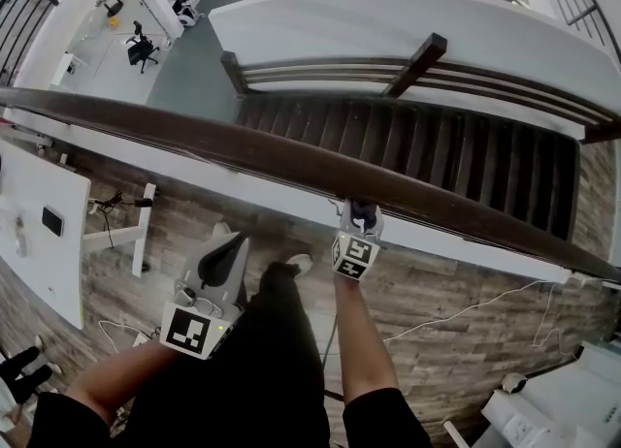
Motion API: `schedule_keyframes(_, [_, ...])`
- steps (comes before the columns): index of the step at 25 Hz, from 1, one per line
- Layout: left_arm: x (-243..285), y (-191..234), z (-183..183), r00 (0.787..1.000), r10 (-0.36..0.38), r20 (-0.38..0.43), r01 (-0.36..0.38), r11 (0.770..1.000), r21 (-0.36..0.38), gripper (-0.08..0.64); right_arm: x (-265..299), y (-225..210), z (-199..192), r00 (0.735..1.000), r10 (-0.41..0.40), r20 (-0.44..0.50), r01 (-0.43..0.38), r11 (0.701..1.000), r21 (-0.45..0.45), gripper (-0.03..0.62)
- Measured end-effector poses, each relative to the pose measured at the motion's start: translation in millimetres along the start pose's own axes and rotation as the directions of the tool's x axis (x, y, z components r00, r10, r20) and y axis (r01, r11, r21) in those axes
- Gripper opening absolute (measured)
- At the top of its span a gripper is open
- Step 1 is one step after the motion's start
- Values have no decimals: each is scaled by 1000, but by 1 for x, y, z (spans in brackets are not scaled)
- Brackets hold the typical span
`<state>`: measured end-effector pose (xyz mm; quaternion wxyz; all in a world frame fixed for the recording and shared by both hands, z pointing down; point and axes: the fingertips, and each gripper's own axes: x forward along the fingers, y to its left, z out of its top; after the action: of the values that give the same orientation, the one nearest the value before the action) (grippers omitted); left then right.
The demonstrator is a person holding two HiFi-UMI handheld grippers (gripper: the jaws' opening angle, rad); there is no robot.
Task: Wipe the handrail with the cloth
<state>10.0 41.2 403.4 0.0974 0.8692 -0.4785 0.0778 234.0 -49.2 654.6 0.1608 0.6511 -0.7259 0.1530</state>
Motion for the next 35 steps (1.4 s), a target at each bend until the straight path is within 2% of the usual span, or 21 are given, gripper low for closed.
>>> schedule_keyframes(5, [4, -6, 0, 1000, -7, -8, 7, 1000, -16, 0, -3, -8, -2, 1000, -17, -3, 17, 1000, 11, 167])
schedule_keyframes(21, [14, -27, 4, 999, -41, 8, 41, 999, 1, 0, -16, -54, -6, 996, -86, -9, 86, 996, 30, 167])
schedule_keyframes(29, [18, -31, 2, 999, -51, 2, 51, 999, -9, 0, -23, -97, -6, 986, -166, -9, 166, 984, 72, 167])
schedule_keyframes(35, [18, -33, 1, 998, -55, -5, 55, 998, -4, 0, -29, -117, -8, 980, -197, -11, 197, 977, 76, 167])
